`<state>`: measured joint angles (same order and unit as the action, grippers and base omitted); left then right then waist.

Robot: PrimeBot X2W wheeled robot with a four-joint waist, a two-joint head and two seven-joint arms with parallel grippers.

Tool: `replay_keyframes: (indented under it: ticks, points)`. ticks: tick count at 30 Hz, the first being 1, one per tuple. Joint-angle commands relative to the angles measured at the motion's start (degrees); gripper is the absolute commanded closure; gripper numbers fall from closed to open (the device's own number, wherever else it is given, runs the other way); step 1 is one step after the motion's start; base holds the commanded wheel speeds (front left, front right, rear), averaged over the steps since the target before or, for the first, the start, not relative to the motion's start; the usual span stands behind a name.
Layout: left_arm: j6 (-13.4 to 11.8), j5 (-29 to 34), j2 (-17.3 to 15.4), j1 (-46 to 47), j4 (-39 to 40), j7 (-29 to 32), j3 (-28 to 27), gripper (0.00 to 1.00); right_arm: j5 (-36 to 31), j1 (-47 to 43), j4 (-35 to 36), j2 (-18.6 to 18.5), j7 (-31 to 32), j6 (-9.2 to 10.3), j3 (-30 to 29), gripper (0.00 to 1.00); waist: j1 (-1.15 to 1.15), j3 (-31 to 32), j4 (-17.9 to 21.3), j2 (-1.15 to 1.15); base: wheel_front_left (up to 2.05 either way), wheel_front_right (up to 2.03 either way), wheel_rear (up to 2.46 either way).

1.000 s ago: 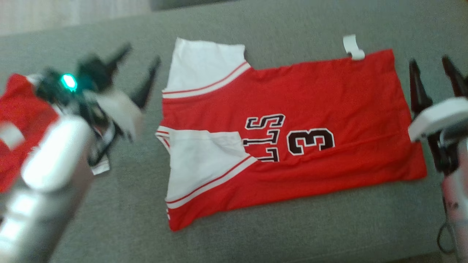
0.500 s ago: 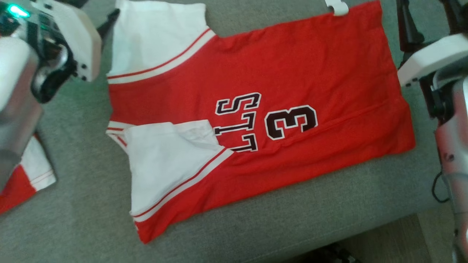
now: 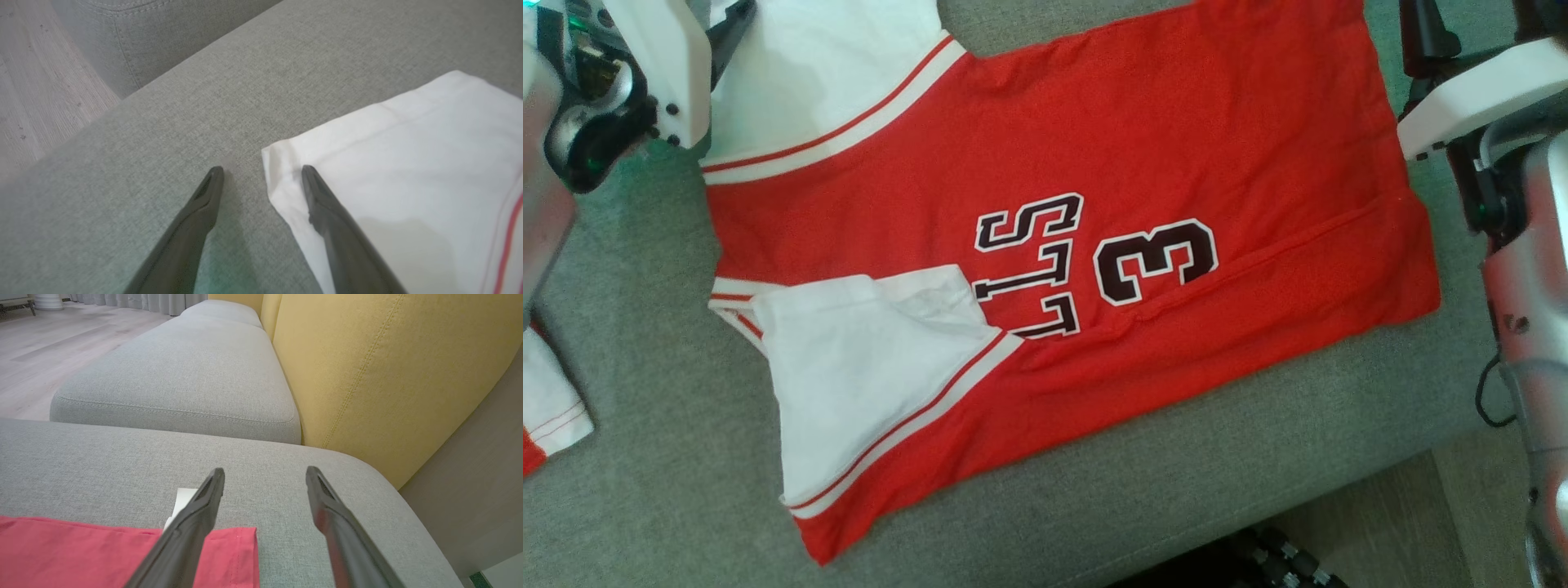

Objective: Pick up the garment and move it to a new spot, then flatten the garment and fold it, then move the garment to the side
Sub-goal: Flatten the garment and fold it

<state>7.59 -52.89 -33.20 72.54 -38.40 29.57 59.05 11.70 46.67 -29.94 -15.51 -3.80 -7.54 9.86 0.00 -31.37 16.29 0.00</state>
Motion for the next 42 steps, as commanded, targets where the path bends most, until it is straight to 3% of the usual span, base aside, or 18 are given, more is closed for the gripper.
replay_keyframes:
  ticks: [1,9,10,11,12,18,26,34,42]
  points:
    - [-0.1,-0.8,-2.2,3.1,0.8,0.5,-1.2,0.0,0.4,0.9,1.4,-0.2,-0.6,0.05,0.5,0.0,0.0,-0.2,0.1,0.0,0.0,0.0,0.0]
    - [-0.1,-6.1,-2.0,3.5,0.3,2.1,1.5,0.0,0.5,1.7,0.5,-0.5,-1.2,0.05,0.5,0.0,0.0,-0.4,-0.1,0.0,0.0,0.0,0.0]
    - [-0.1,-6.9,-1.9,3.5,0.4,2.5,1.9,0.51,0.5,1.8,0.3,-0.6,-1.2,0.05,0.4,0.0,0.0,-0.4,-0.2,0.0,0.0,0.0,0.0]
    - [-0.1,-7.8,-1.8,3.5,0.6,2.7,2.2,0.92,0.6,1.9,0.1,-0.6,-1.2,0.05,0.3,0.0,0.0,-0.3,-0.3,0.0,0.0,0.0,0.0]
    - [-0.1,-8.7,-1.6,3.5,1.0,2.8,2.4,1.0,0.6,2.1,-0.1,-0.8,-1.2,0.05,0.2,0.0,0.0,-0.3,-0.5,0.0,0.0,0.0,0.0]
    - [-0.1,-11.1,-1.0,3.6,2.2,-0.8,3.7,1.0,0.3,2.6,-1.1,-1.6,-1.1,0.05,-0.2,0.0,0.0,0.6,-1.8,0.0,0.0,0.0,0.0]
    - [-0.1,-9.0,1.3,3.3,4.0,-13.1,6.1,1.0,3.5,1.7,-2.2,-4.4,0.9,0.05,2.6,0.0,0.0,4.4,-6.5,0.0,0.0,0.0,0.0]
    - [-0.1,-7.4,2.0,1.1,10.6,-18.9,10.4,1.0,12.3,0.6,-4.1,-15.8,7.5,0.05,10.4,0.0,0.0,7.8,-12.4,0.0,0.0,0.0,0.0]
    - [-1.2,-5.8,1.3,-1.8,17.1,-21.6,11.3,1.0,19.4,0.8,-9.6,-21.5,14.3,0.05,16.0,0.0,0.0,8.0,-15.9,0.0,0.0,0.0,0.0]
